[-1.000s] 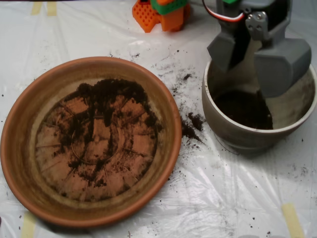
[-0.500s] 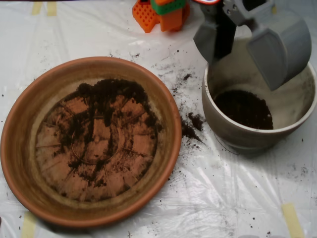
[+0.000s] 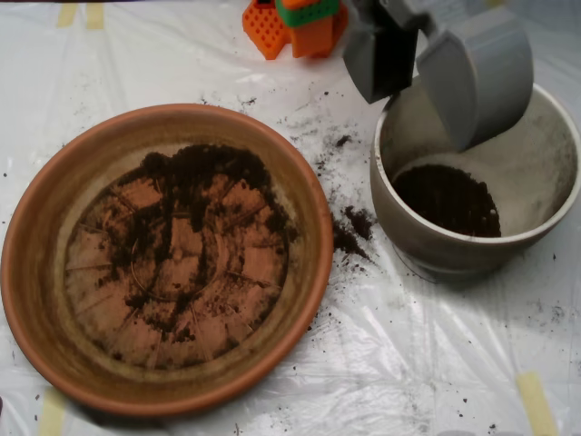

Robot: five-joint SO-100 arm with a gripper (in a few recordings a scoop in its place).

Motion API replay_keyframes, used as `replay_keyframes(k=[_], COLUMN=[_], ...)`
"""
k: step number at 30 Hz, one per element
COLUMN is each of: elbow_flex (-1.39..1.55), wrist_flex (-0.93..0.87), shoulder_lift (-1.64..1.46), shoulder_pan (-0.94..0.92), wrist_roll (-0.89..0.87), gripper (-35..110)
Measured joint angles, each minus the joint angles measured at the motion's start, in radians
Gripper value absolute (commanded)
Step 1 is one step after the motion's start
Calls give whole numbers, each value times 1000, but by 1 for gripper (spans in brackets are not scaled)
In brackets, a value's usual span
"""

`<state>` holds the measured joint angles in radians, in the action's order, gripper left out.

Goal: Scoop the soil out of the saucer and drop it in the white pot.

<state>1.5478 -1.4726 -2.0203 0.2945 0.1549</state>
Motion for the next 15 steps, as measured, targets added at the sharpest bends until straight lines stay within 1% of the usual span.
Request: replay_keyframes(k=[5, 15], elbow_flex=[158, 595], wrist_flex=[60, 179], shoulder_lift=[-175, -730], shoulder_pan=[-5, -49], wrist_roll=[-11, 14], gripper=[35, 33])
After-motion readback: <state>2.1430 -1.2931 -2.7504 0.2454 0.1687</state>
